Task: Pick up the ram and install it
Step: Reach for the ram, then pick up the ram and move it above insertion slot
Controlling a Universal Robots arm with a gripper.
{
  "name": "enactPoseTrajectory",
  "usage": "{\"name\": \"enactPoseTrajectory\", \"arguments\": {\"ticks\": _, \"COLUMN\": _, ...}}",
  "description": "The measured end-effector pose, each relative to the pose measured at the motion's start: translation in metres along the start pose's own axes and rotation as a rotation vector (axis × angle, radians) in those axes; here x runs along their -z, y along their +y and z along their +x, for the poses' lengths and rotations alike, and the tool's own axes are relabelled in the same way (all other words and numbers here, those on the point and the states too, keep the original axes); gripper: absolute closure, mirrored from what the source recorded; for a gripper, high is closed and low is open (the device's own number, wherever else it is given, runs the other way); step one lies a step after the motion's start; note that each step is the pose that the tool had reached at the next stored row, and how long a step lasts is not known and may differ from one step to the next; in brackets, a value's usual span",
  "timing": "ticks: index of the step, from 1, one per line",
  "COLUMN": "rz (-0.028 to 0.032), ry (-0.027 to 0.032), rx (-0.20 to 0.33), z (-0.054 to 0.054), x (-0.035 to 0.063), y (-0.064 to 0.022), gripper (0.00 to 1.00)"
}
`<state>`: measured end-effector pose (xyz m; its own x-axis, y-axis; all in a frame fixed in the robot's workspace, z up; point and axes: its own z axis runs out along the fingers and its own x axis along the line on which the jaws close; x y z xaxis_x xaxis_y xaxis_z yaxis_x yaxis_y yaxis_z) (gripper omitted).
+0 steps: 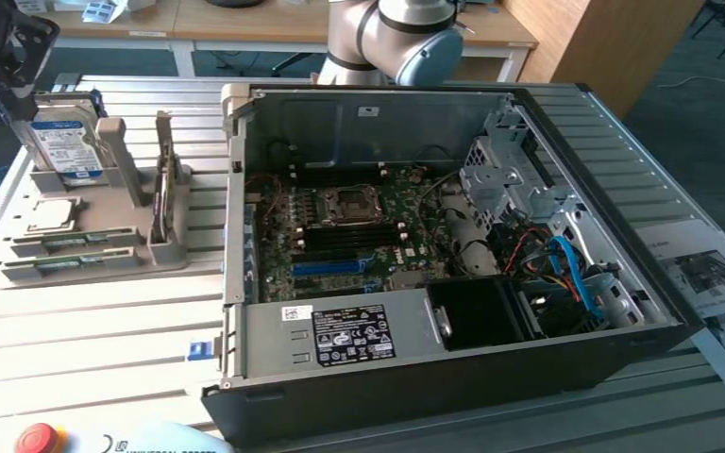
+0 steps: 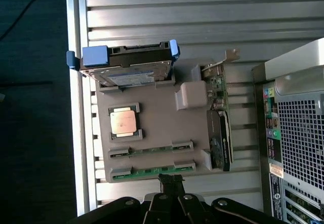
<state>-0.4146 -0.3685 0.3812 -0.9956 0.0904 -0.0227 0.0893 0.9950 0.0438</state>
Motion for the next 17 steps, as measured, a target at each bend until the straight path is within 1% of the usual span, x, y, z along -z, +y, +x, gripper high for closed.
{"name": "enactPoseTrajectory", "arguments": {"ticks": 3, "rz": 0.0000, "ry": 0.0001, "rx": 0.000, "z": 0.0009, "x": -0.0003, "y": 0.0025, "gripper": 0.90}}
{"name": "enactPoseTrajectory", "arguments": {"ticks": 17, "rz": 0.0000, "ry": 0.0001, "rx": 0.000, "z": 0.0008, "x": -0.0003, "y": 0.0025, "gripper": 0.90}}
